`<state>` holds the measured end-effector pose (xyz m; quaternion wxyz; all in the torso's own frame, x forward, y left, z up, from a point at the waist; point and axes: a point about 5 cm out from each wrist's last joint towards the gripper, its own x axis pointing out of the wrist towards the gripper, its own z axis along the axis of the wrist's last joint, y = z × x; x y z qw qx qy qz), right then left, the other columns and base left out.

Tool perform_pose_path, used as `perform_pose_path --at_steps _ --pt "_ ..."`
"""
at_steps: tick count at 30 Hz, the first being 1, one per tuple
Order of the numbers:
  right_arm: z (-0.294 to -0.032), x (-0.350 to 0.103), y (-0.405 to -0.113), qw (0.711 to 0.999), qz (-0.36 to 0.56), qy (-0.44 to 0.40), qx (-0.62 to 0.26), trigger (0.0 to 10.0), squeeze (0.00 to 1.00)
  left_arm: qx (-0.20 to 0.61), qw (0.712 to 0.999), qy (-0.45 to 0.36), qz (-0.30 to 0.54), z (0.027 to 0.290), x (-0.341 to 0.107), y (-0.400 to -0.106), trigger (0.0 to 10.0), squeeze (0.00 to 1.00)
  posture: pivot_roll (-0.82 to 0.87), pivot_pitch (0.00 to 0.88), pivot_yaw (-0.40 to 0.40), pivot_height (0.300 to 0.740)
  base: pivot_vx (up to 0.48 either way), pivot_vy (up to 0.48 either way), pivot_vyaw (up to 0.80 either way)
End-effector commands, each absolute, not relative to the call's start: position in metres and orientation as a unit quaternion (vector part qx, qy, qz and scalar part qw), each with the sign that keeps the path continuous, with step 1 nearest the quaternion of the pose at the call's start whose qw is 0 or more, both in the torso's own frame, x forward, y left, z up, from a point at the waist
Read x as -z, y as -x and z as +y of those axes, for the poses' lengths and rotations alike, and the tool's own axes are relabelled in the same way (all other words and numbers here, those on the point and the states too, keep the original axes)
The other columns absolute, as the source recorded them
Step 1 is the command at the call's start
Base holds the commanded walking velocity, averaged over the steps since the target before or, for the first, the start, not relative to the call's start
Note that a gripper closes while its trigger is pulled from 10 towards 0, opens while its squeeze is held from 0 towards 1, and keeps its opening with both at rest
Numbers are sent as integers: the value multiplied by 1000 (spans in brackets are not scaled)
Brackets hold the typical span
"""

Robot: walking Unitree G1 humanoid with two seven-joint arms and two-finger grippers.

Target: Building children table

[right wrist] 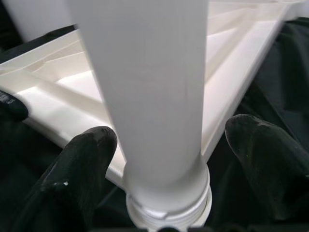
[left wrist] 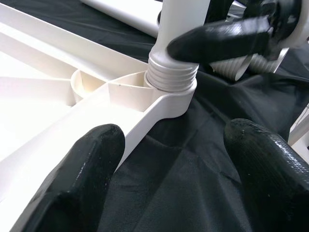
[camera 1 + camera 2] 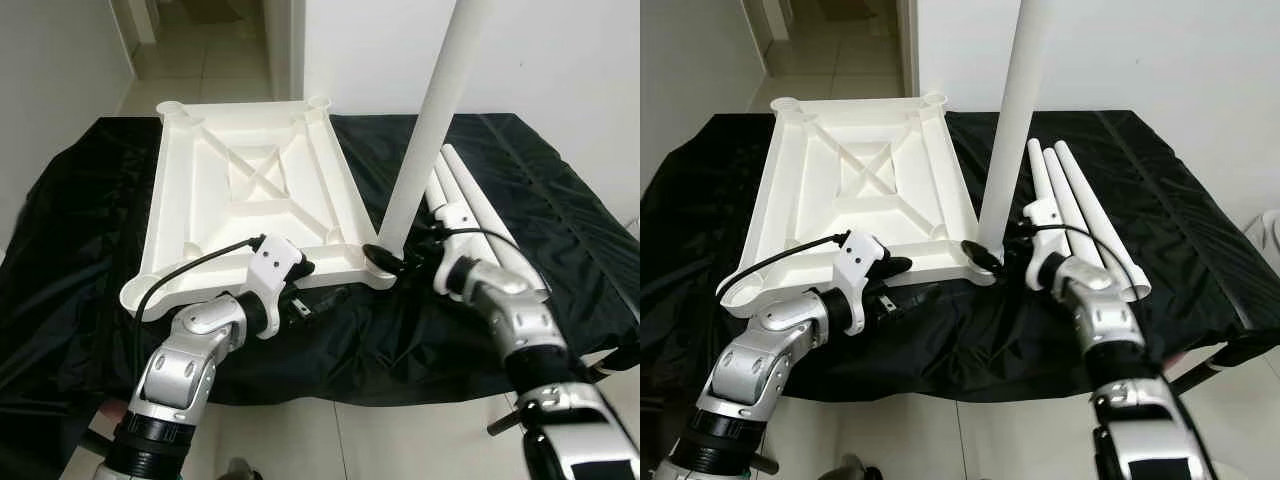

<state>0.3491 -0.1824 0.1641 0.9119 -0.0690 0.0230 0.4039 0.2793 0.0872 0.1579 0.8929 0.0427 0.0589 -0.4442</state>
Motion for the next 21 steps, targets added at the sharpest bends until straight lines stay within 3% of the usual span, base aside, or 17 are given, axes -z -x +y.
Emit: perform_pose_path --at_steps 1,9,21 --pt "-185 -164 -349 902 23 71 -425 10000 0 418 906 -44 56 89 -161 -282 10000 0 -32 34 26 740 0 0 0" --pt "-193 -172 -357 894 17 88 -439 10000 0 417 906 -44 56 90 -163 -281 10000 0 -23 33 26 740 0 0 0" --pt "-182 -176 -367 884 3 104 -456 10000 0 415 907 -42 58 91 -164 -279 10000 0 -8 38 30 740 0 0 0"
